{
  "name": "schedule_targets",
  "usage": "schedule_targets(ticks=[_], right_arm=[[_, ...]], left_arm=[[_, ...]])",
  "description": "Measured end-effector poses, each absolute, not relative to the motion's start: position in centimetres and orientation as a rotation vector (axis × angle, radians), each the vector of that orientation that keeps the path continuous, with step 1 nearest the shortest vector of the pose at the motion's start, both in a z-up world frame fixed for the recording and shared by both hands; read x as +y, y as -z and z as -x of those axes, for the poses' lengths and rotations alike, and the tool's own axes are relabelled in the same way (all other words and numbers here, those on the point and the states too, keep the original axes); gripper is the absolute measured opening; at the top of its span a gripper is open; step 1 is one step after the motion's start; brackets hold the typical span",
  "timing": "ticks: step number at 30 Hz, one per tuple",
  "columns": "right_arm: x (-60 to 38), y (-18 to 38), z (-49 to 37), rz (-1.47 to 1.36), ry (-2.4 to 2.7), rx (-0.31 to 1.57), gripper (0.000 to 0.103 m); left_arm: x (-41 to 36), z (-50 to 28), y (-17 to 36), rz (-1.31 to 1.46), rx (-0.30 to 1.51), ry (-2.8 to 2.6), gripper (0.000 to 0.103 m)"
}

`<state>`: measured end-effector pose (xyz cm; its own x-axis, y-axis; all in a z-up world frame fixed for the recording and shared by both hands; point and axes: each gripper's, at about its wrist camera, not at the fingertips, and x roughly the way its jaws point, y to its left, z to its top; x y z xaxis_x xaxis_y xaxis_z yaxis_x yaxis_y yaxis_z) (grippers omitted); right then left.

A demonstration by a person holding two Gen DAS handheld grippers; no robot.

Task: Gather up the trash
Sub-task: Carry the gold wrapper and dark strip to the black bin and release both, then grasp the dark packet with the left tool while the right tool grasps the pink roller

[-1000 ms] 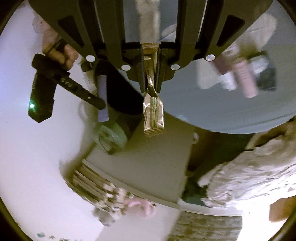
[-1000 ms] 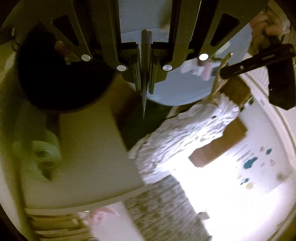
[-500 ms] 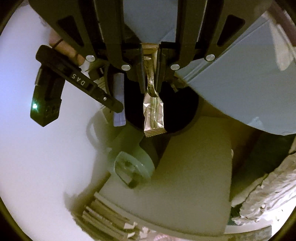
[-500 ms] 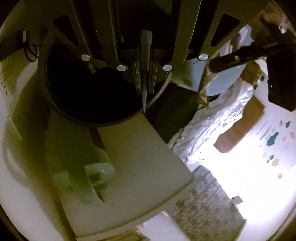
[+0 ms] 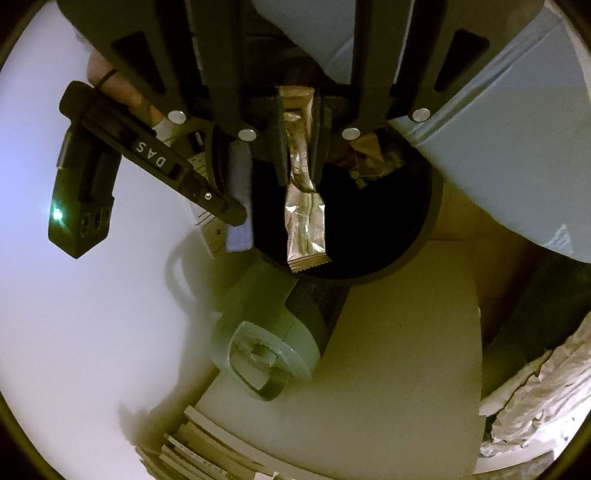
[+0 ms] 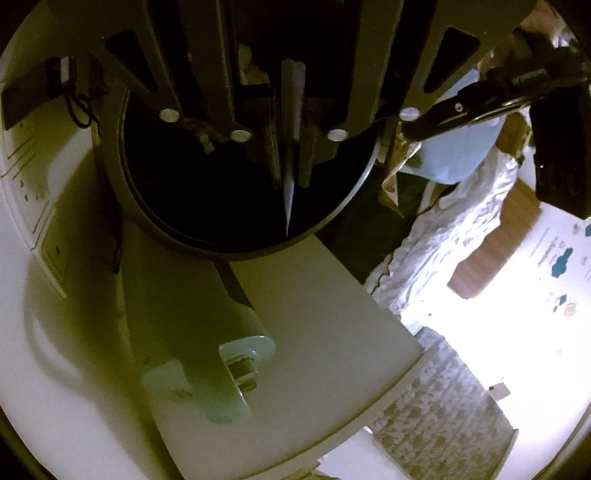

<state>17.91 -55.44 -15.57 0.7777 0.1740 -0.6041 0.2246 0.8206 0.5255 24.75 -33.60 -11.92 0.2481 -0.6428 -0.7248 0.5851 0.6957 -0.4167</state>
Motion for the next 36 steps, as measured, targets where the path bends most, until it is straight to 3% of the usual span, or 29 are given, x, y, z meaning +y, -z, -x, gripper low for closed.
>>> schedule_targets(ticks=[2, 4, 6, 14, 24, 30, 33, 36], right_arm=[[-55.2, 15.3, -17.9, -0.624, 0.032, 0.688, 0.033], [-55.2, 15.3, -17.8, -0.63, 0.038, 0.682, 0.056], [-55.1, 15.3, -17.7, -0.634, 0.041, 0.669, 0.061], [-53.8, 15.1, -17.6, -0.595, 0.017, 0.661, 0.061], [-47.9, 13.6, -17.1, -0.474, -0.126, 0.664, 0.061], [-42.6, 10.8, -16.9, -0.436, -0.289, 0.679, 0.061], [-38.8, 8.4, -17.2, -0.363, -0.373, 0.688, 0.069], [-33.8, 6.2, -18.1, -0.242, -0.441, 0.73, 0.069]], left_arm=[[-33.6, -24.6, 11.8, 0.061, 1.021, 0.832, 0.027], [-33.5, -24.5, 11.6, 0.063, 1.016, 0.82, 0.04], [-32.9, -24.2, 11.4, 0.072, 1.008, 0.809, 0.046], [-28.3, -22.6, 9.3, 0.151, 0.963, 0.763, 0.046], [-16.1, -20.4, 7.4, 0.287, 0.881, 0.568, 0.047], [-7.0, -19.9, 8.8, 0.405, 0.873, 0.382, 0.047], [-3.0, -20.6, 10.3, 0.486, 0.897, 0.305, 0.047], [-0.8, -21.7, 11.4, 0.538, 0.917, 0.27, 0.046]])
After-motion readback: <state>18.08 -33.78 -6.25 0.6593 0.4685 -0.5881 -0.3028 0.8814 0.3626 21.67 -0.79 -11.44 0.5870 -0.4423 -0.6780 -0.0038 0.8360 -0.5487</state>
